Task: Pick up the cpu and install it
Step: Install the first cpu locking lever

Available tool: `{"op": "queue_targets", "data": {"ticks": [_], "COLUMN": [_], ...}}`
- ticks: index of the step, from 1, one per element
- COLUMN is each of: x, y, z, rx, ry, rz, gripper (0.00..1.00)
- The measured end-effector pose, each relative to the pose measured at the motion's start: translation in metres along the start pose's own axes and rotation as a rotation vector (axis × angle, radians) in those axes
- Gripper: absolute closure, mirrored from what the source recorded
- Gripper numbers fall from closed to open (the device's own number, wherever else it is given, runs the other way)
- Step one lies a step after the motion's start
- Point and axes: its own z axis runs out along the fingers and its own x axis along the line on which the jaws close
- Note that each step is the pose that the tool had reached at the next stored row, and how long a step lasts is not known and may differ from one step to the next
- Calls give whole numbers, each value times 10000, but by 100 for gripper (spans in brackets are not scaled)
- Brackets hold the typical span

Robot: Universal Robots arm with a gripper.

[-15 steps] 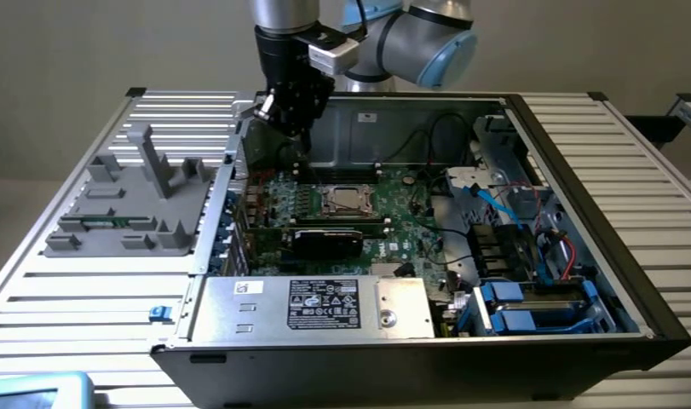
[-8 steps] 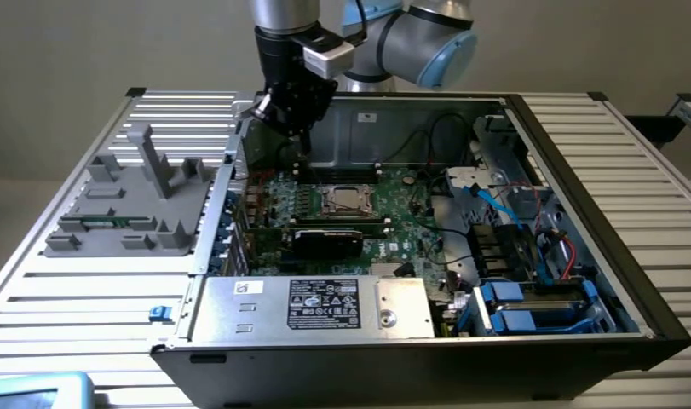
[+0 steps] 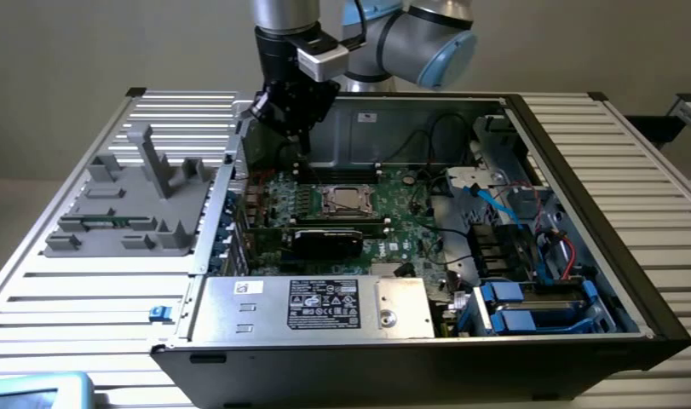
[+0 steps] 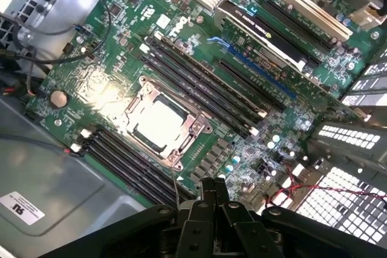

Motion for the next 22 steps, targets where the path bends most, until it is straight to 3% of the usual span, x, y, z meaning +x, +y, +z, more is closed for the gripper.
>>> {"op": "queue_targets", "data": {"ticks": [5, 9, 14, 18, 22], "x": [0, -1, -2, -12, -15], "y": [0, 2, 2, -5, -7], "z": [1, 1, 14, 23, 31], "rx": [96, 114, 165, 322, 533], "ry": [63, 77, 117, 208, 304], "rz": [619, 742, 1318, 1571, 1778], "gripper": [89, 89, 89, 89, 89]}}
